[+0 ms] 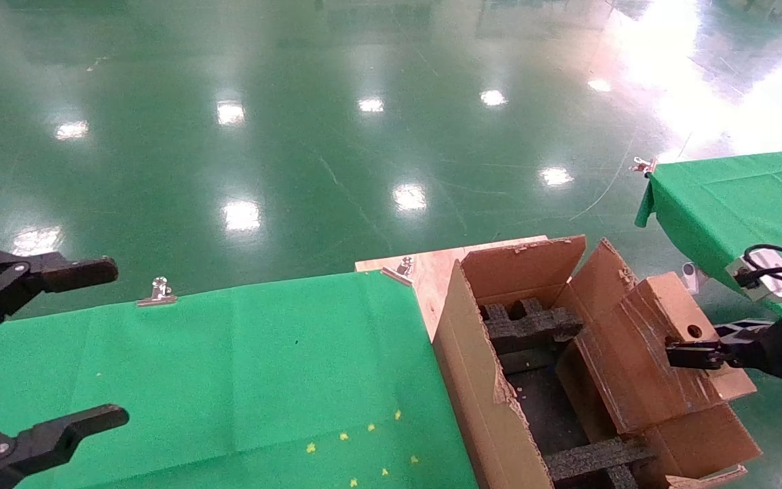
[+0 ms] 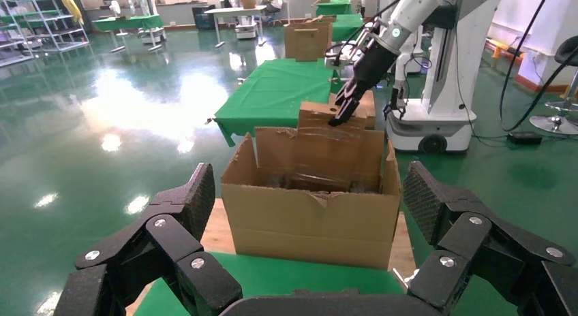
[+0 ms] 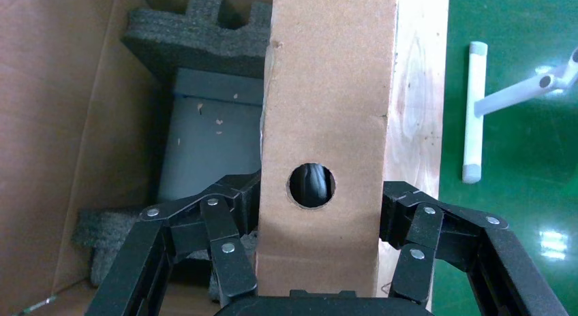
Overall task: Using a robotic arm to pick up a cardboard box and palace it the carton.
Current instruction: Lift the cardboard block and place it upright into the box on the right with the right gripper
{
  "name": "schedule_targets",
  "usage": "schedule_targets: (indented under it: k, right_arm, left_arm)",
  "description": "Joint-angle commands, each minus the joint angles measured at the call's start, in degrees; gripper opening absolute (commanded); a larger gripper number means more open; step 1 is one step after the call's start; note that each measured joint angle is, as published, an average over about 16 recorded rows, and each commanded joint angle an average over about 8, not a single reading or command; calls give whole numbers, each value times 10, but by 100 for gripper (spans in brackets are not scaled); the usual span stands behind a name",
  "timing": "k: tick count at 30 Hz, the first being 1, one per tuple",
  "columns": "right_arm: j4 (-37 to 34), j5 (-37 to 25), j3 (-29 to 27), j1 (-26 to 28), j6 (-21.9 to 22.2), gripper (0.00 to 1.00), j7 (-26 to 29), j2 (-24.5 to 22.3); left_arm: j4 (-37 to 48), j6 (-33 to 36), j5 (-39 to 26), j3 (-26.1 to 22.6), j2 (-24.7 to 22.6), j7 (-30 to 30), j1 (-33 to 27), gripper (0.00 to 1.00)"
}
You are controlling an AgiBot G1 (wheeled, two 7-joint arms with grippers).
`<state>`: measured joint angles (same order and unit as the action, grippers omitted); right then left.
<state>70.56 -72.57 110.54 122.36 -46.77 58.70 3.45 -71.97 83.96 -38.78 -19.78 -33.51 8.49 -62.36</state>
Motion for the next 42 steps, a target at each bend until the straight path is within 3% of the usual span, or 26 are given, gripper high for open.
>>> schedule_targets:
  k: [1,11,23,32,42]
  right_arm:
    - [17,-15,5,-4,15,0,24,-3]
    - [26,-43,41,-51,99,0,92,32]
    - [-12,-20,76,-123,177,0,122,94]
    - [-75,19,85,-187,225,0,118,157]
    - [-142,72,72,-248,235,0,82,216]
  left_arm:
    - [0,0,0,0,0,0,0,100]
    - [0,0,0,0,0,0,0,100]
    - [0,0,0,0,0,0,0,100]
    - [0,0,0,0,0,0,0,100]
    - [0,0,0,0,0,0,0,100]
